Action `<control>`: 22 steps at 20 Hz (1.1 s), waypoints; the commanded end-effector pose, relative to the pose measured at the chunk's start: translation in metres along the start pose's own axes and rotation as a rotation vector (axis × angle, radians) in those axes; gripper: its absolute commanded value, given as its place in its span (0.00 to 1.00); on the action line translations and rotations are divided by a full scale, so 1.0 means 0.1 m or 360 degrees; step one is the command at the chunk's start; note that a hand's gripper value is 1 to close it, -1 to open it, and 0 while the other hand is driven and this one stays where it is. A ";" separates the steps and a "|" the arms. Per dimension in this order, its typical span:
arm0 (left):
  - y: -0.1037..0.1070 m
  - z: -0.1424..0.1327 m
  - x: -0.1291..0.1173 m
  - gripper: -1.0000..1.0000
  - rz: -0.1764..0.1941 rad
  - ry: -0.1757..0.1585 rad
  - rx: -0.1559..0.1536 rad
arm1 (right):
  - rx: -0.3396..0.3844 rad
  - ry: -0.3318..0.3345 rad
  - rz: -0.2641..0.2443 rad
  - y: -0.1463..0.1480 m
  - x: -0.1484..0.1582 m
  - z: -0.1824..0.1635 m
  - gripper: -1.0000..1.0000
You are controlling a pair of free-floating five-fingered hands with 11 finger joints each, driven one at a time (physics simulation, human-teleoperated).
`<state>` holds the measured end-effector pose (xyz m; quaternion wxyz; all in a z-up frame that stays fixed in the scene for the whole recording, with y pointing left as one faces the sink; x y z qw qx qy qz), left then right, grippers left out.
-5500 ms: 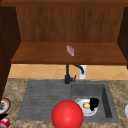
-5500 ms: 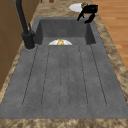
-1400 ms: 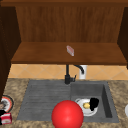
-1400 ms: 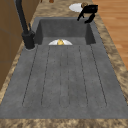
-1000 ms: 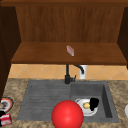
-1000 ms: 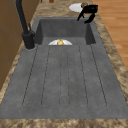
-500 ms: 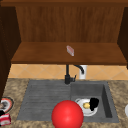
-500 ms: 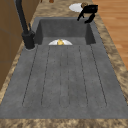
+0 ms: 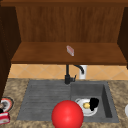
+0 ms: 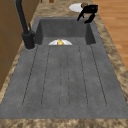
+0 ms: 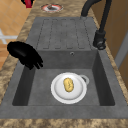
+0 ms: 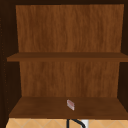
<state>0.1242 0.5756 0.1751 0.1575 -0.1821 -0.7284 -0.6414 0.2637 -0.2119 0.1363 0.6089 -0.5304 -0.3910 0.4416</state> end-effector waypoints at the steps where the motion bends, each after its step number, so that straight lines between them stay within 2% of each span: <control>1: 0.11 -0.21 0.21 1.00 -0.0113 0.0000 -0.0031 | 0.0000 0.0000 0.0000 0.00 0.00 0.00 0.50; 9: 0.31 -0.67 0.60 1.00 -0.0103 0.0021 -0.0050 | 0.0000 0.0000 0.0000 0.00 0.00 0.00 0.50; 22: 0.68 -1.52 1.03 1.00 -0.0120 0.0040 -0.0071 | 0.0000 0.0000 0.0000 0.00 0.00 0.00 0.50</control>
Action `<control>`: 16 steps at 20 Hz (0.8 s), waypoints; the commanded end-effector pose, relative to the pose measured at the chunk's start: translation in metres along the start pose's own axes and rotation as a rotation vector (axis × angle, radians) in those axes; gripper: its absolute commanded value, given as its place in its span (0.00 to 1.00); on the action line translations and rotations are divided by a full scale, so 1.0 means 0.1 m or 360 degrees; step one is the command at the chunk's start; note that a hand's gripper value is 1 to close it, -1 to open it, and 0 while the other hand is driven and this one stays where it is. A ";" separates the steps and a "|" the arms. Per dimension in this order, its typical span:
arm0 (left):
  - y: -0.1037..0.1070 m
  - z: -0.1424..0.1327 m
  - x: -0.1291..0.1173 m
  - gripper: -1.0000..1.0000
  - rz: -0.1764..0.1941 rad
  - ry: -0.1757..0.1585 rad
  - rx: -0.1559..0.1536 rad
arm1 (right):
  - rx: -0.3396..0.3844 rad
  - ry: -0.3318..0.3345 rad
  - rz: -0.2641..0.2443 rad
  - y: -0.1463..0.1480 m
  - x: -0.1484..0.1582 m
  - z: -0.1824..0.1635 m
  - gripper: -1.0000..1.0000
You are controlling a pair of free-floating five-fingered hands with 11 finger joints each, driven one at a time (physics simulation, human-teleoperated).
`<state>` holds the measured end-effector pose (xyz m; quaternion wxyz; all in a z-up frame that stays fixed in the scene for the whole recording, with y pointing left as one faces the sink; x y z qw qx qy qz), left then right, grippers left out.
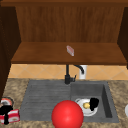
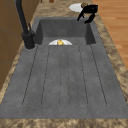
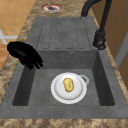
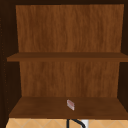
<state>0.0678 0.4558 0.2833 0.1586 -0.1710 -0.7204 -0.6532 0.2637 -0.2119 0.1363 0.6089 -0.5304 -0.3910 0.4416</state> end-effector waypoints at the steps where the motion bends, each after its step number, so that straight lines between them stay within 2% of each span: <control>1: 0.18 -0.23 0.14 1.00 -0.0094 0.0005 -0.0033 | 0.0000 0.0000 0.0000 0.00 0.00 0.00 0.50; 4: 0.33 -0.34 0.24 1.00 -0.0077 0.0012 -0.0052 | 0.0000 0.0000 0.0000 0.00 0.00 0.00 0.50; 16: 0.89 -0.85 0.75 1.00 -0.0096 0.0015 -0.0073 | 0.0000 0.0000 0.0000 0.00 0.00 0.00 0.50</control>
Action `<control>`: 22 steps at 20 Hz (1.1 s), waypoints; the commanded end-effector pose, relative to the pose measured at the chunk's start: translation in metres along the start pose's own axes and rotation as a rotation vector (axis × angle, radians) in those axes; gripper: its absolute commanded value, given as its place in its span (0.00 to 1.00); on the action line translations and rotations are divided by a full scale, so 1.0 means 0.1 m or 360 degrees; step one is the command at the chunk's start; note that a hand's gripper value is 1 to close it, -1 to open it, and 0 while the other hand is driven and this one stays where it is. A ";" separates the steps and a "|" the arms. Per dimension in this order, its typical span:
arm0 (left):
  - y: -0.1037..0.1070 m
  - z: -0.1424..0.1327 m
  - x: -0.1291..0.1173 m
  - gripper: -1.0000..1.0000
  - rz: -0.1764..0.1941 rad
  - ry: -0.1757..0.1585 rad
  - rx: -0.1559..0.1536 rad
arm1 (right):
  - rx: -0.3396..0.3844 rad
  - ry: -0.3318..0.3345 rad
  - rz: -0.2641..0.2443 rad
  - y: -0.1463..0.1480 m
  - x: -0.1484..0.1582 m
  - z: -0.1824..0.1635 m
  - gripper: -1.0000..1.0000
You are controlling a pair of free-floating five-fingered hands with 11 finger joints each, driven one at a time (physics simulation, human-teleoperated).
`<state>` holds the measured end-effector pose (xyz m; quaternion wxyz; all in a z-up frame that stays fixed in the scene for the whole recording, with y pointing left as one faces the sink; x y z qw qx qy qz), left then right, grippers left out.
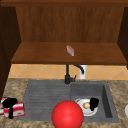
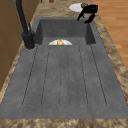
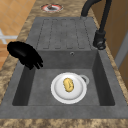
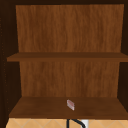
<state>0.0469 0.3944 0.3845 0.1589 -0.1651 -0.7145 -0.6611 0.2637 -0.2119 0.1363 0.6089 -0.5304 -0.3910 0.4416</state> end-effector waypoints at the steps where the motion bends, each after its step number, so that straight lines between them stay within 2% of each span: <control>1: 0.19 -0.19 0.18 1.00 -0.0087 -0.0007 -0.0043 | 0.0000 0.0000 0.0000 0.00 0.00 0.00 0.50; 11: 0.64 -0.68 0.54 1.00 -0.0105 -0.0003 -0.0042 | 0.0000 0.0000 0.0000 0.00 0.00 0.00 0.50; 22: 1.28 -1.03 0.92 1.00 -0.0107 -0.0012 -0.0030 | 0.0000 0.0000 0.0000 0.00 0.00 0.00 0.50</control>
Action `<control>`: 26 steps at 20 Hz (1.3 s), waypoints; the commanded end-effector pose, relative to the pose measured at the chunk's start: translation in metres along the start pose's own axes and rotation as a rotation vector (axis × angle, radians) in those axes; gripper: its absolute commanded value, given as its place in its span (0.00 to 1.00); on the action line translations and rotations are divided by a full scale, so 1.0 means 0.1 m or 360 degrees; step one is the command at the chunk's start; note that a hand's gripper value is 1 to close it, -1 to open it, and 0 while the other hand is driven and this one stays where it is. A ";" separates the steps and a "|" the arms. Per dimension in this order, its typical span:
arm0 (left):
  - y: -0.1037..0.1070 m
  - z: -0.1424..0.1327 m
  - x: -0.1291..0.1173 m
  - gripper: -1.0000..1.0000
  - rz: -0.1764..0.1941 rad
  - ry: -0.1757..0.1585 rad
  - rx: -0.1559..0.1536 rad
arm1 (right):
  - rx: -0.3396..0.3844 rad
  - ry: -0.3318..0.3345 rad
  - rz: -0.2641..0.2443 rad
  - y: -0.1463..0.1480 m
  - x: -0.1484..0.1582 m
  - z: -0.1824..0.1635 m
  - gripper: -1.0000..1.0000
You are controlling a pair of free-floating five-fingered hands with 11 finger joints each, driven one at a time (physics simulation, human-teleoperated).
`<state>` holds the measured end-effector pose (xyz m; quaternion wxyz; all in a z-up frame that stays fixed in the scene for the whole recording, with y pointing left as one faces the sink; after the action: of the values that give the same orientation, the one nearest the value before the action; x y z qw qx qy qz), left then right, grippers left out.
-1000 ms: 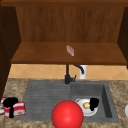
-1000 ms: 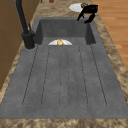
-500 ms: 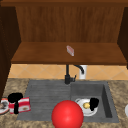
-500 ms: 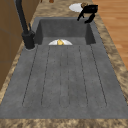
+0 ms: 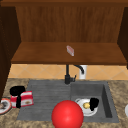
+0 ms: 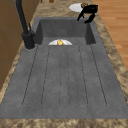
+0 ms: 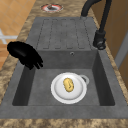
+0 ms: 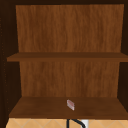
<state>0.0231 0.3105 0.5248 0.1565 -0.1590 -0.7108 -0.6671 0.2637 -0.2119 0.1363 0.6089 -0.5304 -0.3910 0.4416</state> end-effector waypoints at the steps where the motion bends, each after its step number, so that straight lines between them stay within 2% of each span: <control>1: 0.24 -0.11 0.15 1.00 -0.0094 -0.0032 -0.0014 | 0.0000 0.0000 0.0000 0.00 0.00 0.00 0.50; 3: 0.32 -0.16 0.23 1.00 -0.0101 -0.0043 -0.0022 | 0.0000 0.0000 0.0000 0.00 0.00 0.00 0.50; 8: 0.47 -0.28 0.50 1.00 -0.0094 -0.0026 -0.0046 | 0.0000 0.0000 0.0000 0.00 0.00 0.00 0.50; 13: 0.65 -0.42 0.78 1.00 -0.0086 -0.0015 -0.0026 | 0.0000 0.0000 0.0000 0.00 0.00 0.00 0.50; 21: 1.08 -0.68 1.19 1.00 -0.0099 -0.0001 -0.0022 | 0.0000 0.0000 0.0000 0.00 0.00 0.00 0.50; 26: 1.36 -0.83 1.43 1.00 -0.0096 0.0005 -0.0036 | 0.0000 0.0000 0.0000 0.00 0.00 0.00 0.50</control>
<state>-0.0406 0.2461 0.6903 0.1534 -0.1524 -0.7077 -0.6726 0.2637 -0.2119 0.1363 0.6089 -0.5304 -0.3910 0.4416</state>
